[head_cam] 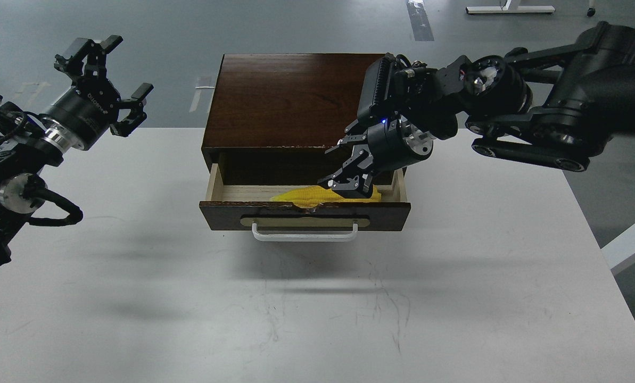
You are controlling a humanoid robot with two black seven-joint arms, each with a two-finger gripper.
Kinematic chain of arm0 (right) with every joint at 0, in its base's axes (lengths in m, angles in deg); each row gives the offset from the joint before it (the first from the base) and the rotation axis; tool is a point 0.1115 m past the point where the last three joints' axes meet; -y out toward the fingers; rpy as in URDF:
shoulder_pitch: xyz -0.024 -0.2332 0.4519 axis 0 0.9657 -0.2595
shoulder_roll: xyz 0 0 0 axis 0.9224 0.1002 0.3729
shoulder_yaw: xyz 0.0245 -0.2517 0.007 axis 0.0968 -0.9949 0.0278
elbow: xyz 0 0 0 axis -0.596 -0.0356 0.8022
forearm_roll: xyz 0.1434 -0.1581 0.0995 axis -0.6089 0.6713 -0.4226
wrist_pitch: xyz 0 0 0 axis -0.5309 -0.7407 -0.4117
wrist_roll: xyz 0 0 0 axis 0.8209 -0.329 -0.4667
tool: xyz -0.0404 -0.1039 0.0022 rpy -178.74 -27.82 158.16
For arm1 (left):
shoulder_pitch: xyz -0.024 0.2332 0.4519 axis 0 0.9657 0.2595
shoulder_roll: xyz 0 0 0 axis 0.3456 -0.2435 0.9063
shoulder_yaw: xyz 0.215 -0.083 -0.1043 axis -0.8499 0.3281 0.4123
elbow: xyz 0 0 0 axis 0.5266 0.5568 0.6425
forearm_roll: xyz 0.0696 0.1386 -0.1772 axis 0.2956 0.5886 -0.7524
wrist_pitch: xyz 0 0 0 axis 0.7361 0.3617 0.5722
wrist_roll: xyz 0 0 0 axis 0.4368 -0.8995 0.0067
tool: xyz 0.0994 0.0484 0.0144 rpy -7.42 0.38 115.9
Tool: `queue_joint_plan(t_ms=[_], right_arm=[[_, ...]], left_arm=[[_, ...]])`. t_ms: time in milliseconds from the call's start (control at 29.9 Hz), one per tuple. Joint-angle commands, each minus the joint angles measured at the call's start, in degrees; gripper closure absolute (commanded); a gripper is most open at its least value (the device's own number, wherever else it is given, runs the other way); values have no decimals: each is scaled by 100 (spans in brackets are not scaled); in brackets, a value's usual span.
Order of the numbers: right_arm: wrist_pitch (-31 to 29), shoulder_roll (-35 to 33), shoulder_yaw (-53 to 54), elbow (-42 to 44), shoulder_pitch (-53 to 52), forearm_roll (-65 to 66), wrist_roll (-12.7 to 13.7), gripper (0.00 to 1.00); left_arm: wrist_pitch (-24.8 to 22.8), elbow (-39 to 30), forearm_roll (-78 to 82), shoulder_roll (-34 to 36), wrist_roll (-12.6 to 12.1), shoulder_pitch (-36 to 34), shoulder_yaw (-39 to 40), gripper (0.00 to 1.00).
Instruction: Put corn in drawer with both arms
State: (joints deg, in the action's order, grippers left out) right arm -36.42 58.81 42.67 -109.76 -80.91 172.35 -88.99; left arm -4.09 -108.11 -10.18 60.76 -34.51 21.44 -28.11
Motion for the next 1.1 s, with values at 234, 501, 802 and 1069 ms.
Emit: queue_joint_plan(t_ms=[234, 501, 802, 1069], right_arm=[[-42, -943, 808, 49, -53, -2750, 0, 18], [-33, -1945, 1774, 5, 1360, -3938, 0, 5], [20, -2429, 3919, 75, 3875, -5950, 0, 5], [-68, -2394, 4720, 286, 4974, -7743, 0, 5]], left_arm=[[0, 0, 0, -9, 0, -8, 0, 2], [0, 0, 9, -26, 0, 9, 0, 2], [0, -27, 18, -79, 0, 141, 0, 2], [0, -36, 9, -106, 0, 229, 0, 2]])
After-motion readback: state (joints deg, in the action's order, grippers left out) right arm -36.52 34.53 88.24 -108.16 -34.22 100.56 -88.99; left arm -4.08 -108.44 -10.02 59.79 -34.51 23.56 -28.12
